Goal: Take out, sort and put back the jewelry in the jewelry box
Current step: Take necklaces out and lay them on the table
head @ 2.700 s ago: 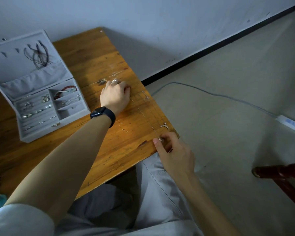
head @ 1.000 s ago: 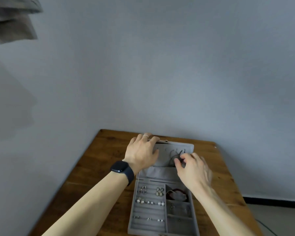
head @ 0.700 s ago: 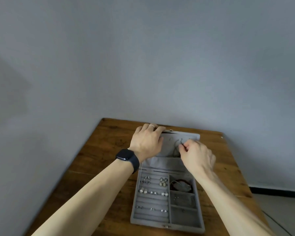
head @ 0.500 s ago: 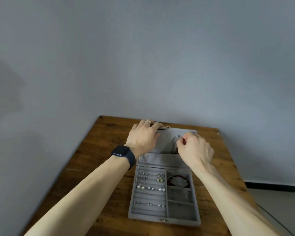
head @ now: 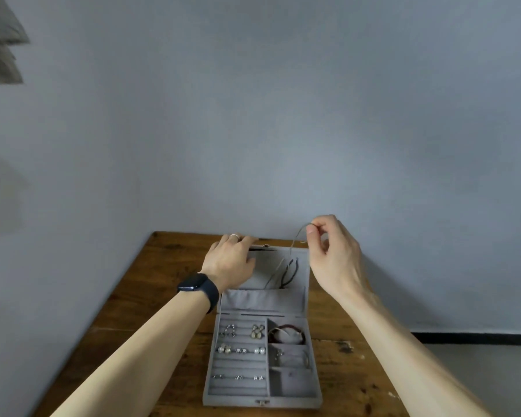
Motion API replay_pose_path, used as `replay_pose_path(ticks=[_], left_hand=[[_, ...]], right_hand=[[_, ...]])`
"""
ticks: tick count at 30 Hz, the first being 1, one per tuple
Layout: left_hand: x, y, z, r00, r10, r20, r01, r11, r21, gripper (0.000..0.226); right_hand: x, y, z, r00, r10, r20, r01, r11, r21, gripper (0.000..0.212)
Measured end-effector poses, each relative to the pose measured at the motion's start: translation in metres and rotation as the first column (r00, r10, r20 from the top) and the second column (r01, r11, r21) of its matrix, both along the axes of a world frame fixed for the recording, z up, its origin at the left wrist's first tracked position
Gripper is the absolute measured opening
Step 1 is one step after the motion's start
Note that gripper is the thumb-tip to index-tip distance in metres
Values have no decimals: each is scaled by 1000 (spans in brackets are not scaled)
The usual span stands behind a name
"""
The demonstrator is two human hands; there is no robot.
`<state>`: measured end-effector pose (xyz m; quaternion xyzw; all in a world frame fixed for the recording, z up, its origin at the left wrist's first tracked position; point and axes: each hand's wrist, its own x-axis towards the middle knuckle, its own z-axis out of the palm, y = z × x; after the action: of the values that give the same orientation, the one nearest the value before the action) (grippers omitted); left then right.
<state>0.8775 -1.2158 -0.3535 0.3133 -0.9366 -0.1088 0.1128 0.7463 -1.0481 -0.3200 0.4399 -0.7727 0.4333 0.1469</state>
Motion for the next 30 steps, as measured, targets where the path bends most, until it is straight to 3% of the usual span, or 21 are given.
replay_pose_path(ticks=[3, 8, 11, 16, 24, 27, 30], left_hand=[[0, 13, 22, 993, -6, -119, 27, 984, 176, 52], [4, 61, 78, 923, -80, -377, 250, 869, 427, 46], [8, 98, 109, 885, -178, -429, 363, 842, 399, 31], [19, 142, 134, 847, -222, -484, 413, 848, 333, 6], [54, 196, 120, 835, -98, -541, 422, 744, 518, 9], [68, 215, 106, 846, -103, -524, 424, 726, 541, 10], [79, 228, 97, 857, -119, -501, 448, 651, 612, 11]], right_hand=[[4, 13, 18, 1000, 15, -23, -16, 998, -65, 7], [13, 38, 51, 999, 35, -28, -39, 990, -137, 9], [19, 53, 71, 999, 35, -34, -40, 984, -171, 9], [28, 88, 95, 999, 31, -42, -38, 985, -166, 7], [55, 159, 77, 984, 66, 168, -42, 989, -141, 9], [70, 182, 54, 970, 101, 222, -84, 993, -82, 8], [83, 202, 37, 961, 124, 246, -119, 992, -35, 9]])
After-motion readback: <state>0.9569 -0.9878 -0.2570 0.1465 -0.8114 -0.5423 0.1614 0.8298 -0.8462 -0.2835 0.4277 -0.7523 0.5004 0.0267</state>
